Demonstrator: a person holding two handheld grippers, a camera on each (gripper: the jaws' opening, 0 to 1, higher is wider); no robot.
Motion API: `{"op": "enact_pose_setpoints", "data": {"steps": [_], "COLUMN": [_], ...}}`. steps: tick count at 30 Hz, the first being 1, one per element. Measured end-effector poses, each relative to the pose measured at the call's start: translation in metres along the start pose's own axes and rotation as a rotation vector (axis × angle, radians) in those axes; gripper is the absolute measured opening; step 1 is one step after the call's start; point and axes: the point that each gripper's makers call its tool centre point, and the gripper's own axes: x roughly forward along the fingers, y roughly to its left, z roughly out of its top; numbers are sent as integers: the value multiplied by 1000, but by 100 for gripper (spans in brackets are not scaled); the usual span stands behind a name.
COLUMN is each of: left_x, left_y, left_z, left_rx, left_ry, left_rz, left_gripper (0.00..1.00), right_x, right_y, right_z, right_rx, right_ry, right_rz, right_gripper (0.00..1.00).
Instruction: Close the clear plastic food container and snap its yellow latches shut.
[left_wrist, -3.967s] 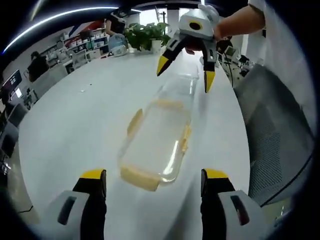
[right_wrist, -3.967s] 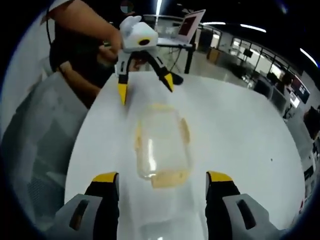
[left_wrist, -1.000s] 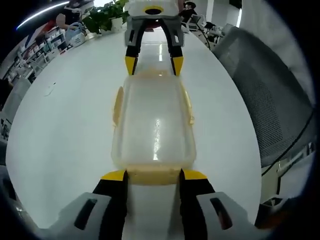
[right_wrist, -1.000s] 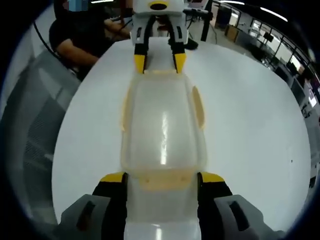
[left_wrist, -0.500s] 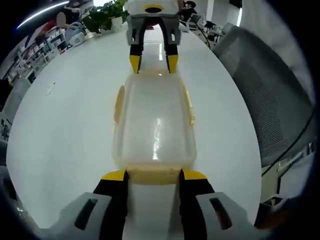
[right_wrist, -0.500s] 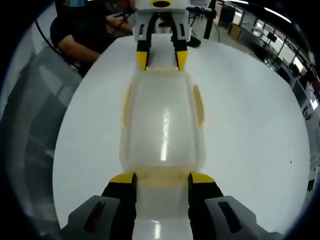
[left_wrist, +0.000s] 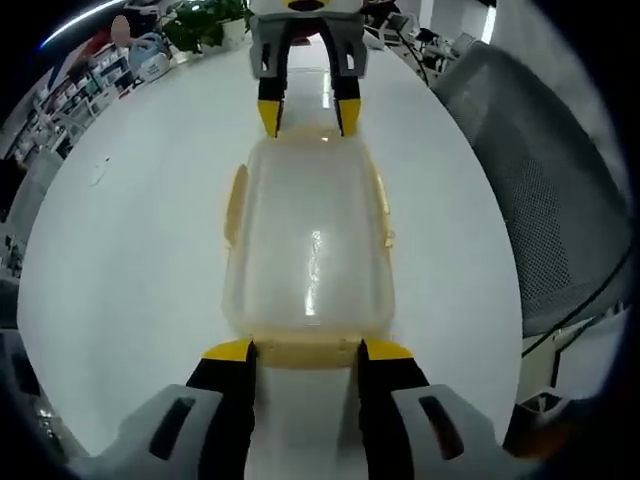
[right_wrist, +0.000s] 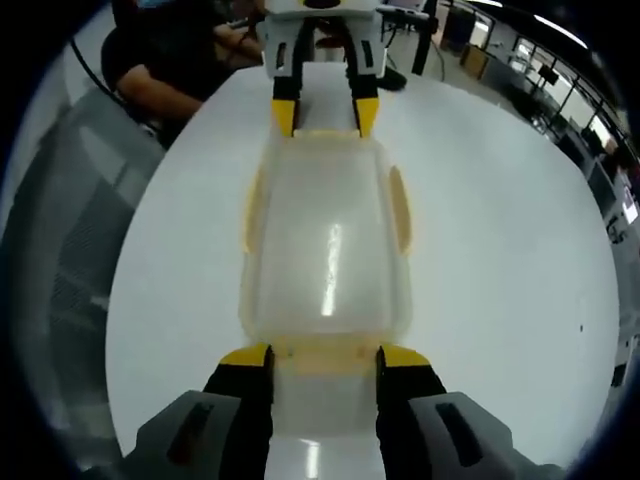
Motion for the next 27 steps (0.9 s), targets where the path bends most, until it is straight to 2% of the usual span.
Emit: {"op": "enact_pose_setpoints", "data": {"steps": [4,14,21,27], "left_x": [1,-1,-3,-15], "left_y": [0,-3,-13,-6], "left_z": [0,1,4,10], "left_rx": [7,-17,-17,-2], "left_ry": [-3,8,35,26], "left_rz": [-12,11,13,42], "left_gripper": [40,38,38,38], "right_x": [1,0,-10,-20], "right_y": [0,2,8,6], "right_z": [0,-2,0,3], "right_rx": [2,7,-3,9], "right_ry": [31,29,8,-17], "right_rz": [0,4,13,-5], "right_gripper": [39,37,37,37]}}
